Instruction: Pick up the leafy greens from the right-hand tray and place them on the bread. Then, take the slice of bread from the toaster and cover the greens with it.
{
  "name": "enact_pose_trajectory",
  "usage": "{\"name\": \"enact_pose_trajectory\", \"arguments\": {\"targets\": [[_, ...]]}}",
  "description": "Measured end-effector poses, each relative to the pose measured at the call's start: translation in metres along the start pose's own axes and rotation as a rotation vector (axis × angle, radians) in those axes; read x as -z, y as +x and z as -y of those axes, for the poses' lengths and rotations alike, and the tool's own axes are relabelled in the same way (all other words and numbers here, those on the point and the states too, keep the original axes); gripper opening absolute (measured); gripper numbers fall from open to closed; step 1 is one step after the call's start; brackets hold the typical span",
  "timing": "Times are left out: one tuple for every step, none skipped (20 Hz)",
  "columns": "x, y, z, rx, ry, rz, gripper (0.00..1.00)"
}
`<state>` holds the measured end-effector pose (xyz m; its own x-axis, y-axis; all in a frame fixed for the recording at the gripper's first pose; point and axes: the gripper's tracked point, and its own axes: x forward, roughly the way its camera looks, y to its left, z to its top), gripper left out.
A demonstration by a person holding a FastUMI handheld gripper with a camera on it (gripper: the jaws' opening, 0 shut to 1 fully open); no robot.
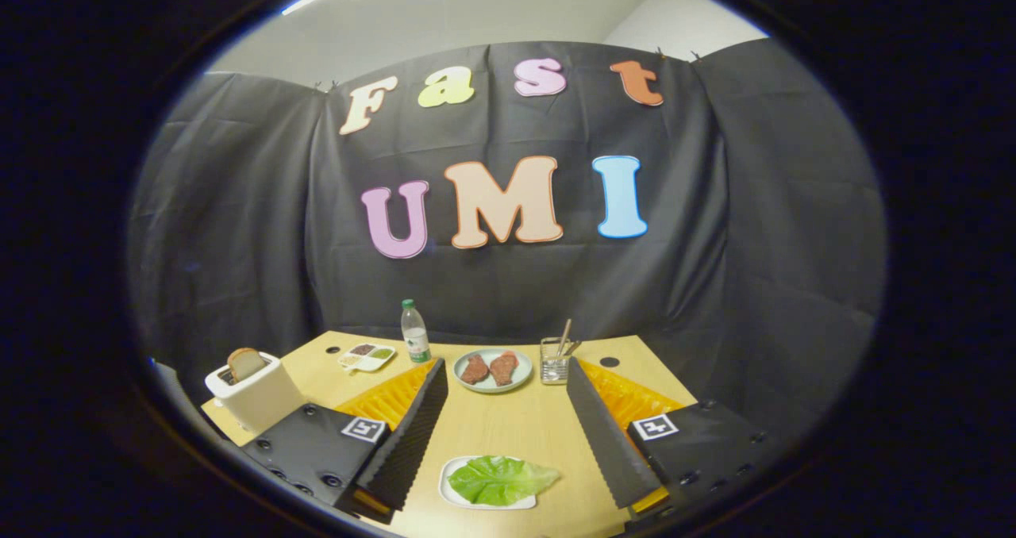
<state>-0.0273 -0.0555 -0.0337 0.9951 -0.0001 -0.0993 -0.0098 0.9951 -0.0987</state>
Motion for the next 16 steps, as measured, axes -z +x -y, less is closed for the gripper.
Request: {"name": "enact_pose_trajectory", "arguments": {"targets": [[0.001, 0.001, 0.003, -0.006, -0.006, -0.007, 0.97], [0.000, 0.001, 0.007, -0.011, -0.007, -0.011, 0.97], [0.001, 0.001, 0.010, -0.018, -0.006, -0.021, 0.97], [0.005, 0.002, 0.014, -0.026, -0.003, -0.038, 0.97], [0.009, 0.002, 0.018, -0.038, 0.001, -0.060, 0.97], [0.012, 0.003, 0.022, -0.047, -0.001, -0.078, 0.97], [0.016, 0.004, 0.027, -0.053, -0.009, -0.097, 0.97], [0.021, 0.004, 0.034, -0.056, -0.019, -0.116, 0.97], [0.026, 0.004, 0.038, -0.062, -0.029, -0.137, 0.97], [0.034, 0.005, 0.042, -0.073, -0.035, -0.161, 0.97], [0.042, 0.006, 0.045, -0.086, -0.039, -0.191, 0.97], [0.053, 0.007, 0.047, -0.100, -0.047, -0.224, 0.97], [0.063, 0.008, 0.049, -0.113, -0.065, -0.258, 0.97], [0.075, 0.010, 0.051, -0.125, -0.094, -0.289, 0.97], [0.087, 0.012, 0.051, -0.142, -0.123, -0.320, 0.97], [0.100, 0.012, 0.050, -0.166, -0.145, -0.354, 0.97]]}}
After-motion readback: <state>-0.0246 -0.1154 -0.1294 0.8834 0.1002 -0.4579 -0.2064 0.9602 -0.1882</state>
